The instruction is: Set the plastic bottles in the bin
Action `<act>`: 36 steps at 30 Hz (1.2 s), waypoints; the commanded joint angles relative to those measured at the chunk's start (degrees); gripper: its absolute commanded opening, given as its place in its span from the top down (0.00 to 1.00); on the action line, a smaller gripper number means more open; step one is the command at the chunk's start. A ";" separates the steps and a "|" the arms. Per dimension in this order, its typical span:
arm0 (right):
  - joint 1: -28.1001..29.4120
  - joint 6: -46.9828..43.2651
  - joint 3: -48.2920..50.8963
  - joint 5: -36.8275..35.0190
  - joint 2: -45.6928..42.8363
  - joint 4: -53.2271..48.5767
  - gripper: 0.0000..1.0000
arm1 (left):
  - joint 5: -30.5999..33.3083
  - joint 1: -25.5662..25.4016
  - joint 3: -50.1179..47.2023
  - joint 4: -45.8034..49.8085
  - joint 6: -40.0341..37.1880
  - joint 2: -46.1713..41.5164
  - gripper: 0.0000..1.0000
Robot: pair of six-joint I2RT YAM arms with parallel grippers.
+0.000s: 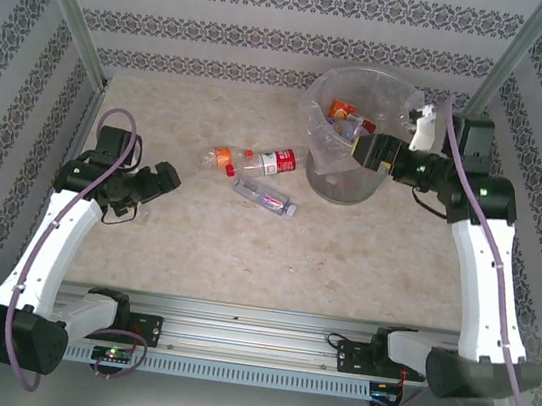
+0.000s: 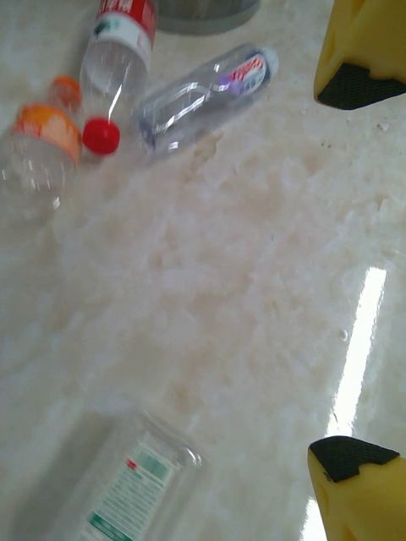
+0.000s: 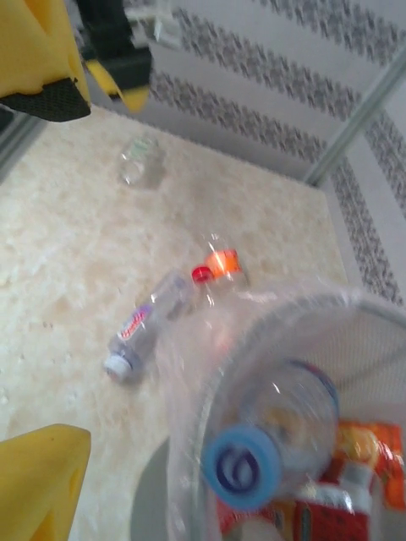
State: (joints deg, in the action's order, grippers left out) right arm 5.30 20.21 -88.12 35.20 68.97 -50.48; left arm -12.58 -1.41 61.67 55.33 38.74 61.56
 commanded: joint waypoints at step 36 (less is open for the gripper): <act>26.25 4.57 22.95 4.22 -10.90 11.91 0.02 | -9.62 29.01 -8.92 -20.61 9.59 28.43 0.19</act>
State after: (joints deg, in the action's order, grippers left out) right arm 30.85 24.29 -66.08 39.70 58.33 -40.27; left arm -21.06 27.00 53.74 37.28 47.40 89.65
